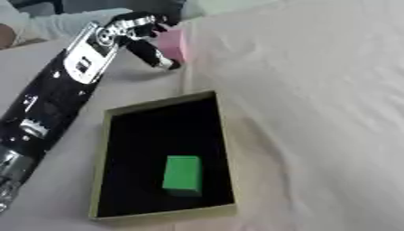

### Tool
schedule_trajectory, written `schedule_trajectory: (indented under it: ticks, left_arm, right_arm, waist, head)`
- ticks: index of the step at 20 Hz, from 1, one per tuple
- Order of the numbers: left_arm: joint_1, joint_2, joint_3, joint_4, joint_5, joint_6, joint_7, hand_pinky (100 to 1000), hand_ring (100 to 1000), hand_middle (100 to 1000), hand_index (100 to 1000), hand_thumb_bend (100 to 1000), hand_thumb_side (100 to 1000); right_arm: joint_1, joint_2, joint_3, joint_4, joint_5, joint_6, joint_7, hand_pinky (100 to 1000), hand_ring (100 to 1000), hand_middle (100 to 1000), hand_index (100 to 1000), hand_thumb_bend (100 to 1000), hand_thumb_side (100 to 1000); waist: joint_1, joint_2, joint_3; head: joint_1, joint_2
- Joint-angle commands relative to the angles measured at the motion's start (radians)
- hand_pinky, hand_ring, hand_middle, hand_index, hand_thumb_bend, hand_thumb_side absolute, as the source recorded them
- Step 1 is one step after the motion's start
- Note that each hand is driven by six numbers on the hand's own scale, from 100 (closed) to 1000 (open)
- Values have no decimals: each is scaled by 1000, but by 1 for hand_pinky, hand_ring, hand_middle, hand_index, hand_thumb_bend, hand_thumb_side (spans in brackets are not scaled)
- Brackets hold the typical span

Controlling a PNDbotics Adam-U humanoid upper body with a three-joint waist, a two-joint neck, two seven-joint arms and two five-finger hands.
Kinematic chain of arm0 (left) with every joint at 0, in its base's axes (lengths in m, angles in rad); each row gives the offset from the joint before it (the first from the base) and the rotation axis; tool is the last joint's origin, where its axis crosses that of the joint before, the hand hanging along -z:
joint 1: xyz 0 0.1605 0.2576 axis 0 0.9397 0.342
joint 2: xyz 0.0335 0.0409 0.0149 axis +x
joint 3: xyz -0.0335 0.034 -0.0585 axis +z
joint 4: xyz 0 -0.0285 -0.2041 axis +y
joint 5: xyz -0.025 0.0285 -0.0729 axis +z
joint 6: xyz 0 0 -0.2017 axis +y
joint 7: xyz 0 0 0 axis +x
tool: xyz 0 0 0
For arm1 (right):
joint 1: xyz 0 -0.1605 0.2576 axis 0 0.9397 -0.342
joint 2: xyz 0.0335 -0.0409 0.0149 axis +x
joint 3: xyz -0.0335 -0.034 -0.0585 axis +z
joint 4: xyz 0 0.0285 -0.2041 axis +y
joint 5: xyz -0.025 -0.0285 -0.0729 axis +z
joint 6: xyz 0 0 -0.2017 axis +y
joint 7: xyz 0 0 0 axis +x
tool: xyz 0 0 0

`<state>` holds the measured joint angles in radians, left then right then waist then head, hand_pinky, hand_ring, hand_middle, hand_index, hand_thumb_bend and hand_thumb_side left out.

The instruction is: Pick up objects on the table and place them in the box.

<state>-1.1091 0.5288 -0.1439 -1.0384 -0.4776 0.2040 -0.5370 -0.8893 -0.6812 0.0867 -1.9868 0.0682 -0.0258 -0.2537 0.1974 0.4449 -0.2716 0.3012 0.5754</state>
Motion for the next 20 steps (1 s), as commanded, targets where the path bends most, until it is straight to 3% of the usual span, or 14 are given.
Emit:
schedule_trajectory:
  ticks: [1, 6, 14, 16, 17, 20]
  left_arm:
    - [-23, 36, 14, -3, -24, -17, 3, 1000, 973, 946, 961, 504, 119]
    - [-25, 32, 18, 12, -44, -23, 6, 1000, 916, 861, 931, 457, 123]
    - [-24, 36, 23, 38, -104, -10, 45, 812, 604, 543, 749, 273, 134]
    - [-24, 36, 23, 38, -120, -8, 63, 792, 577, 521, 735, 240, 138]
    - [-24, 36, 25, 37, -122, -6, 73, 766, 544, 497, 713, 166, 135]
    - [-23, 37, 23, 29, -107, -2, 90, 762, 539, 496, 712, 100, 153]
  right_arm:
    - [-25, -2, -4, -13, 6, 13, 3, 774, 663, 612, 813, 100, 499]
    - [-32, 11, 0, -13, 17, 28, 7, 774, 663, 611, 813, 100, 509]
    - [-29, 17, -2, -13, 18, 33, 5, 773, 661, 606, 814, 100, 522]
    - [-27, 17, -2, -13, 19, 34, 5, 773, 661, 606, 814, 100, 524]
    - [-26, 16, -2, -13, 19, 34, 5, 772, 661, 605, 814, 100, 524]
    - [-21, 15, -3, -13, 21, 38, 5, 772, 660, 604, 815, 100, 526]
  waist:
    - [-7, -20, -2]
    - [-4, -15, -9]
    - [-4, -12, -13]
    - [-5, -11, -13]
    - [-6, -11, -12]
    - [-7, -13, -9]
  head:
    - [9, -13]
    - [16, -21]
    - [22, -20]
    - [23, -19]
    - [23, -18]
    - [23, -13]
